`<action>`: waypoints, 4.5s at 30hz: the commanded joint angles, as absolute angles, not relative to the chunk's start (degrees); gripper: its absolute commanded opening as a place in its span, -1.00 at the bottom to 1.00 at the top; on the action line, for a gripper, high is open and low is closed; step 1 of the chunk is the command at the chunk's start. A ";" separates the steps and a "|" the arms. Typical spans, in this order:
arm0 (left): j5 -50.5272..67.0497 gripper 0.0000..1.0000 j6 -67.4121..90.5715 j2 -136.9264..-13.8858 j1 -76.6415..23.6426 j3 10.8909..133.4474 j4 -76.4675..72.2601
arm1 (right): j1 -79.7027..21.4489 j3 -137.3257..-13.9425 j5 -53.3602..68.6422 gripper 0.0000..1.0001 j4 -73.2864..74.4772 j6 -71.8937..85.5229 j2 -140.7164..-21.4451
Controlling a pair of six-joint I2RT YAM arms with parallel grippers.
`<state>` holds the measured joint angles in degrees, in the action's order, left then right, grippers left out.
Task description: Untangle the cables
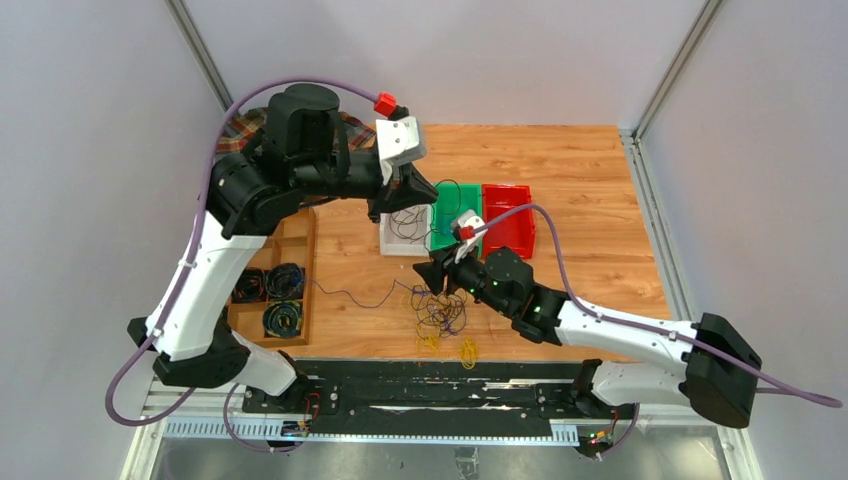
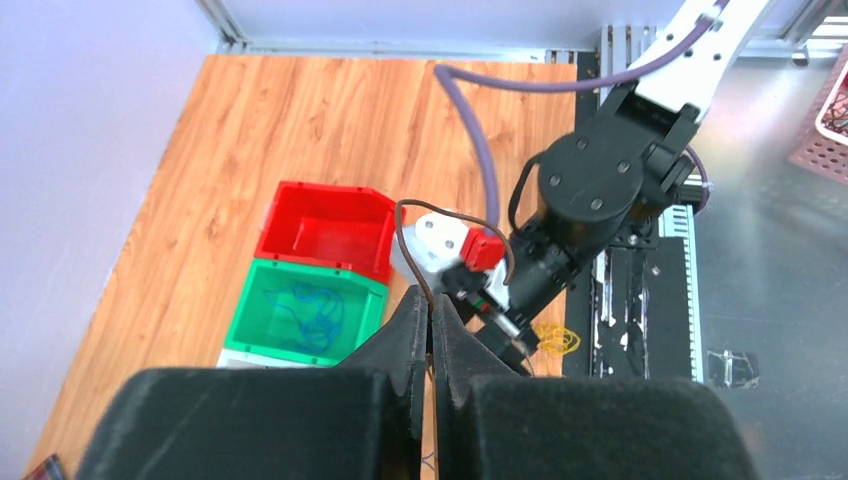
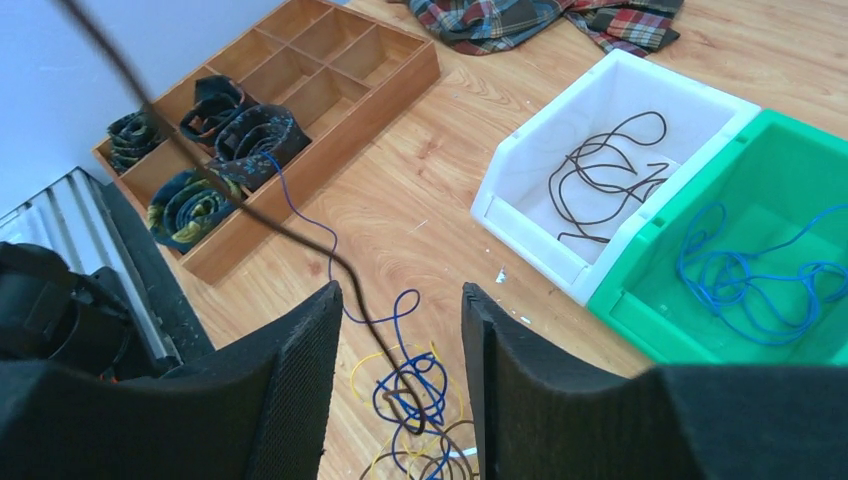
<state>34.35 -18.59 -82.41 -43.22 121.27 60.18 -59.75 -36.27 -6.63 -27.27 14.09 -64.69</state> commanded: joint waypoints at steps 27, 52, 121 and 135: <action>3.88 -0.99 -24.61 -65.76 -43.51 119.67 1.70 | -60.29 -24.31 -13.55 -0.57 -36.13 22.79 -78.40; -6.07 -0.99 -55.49 -80.15 -43.51 133.34 -29.50 | -60.30 -13.76 -17.04 -0.32 -34.27 27.68 -70.46; -3.62 -0.99 -46.37 -87.15 -35.24 102.58 -15.69 | -60.29 -16.11 -36.62 0.05 -13.29 23.58 -36.52; -4.51 -0.99 -40.55 -86.45 -35.24 98.78 -0.90 | -60.27 -16.34 -37.22 0.06 -13.45 23.02 -36.69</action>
<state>-3.97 -44.69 -87.68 -35.42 99.44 -7.27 -59.75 -16.40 -35.24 -13.50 23.16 -36.64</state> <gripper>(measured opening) 0.018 0.527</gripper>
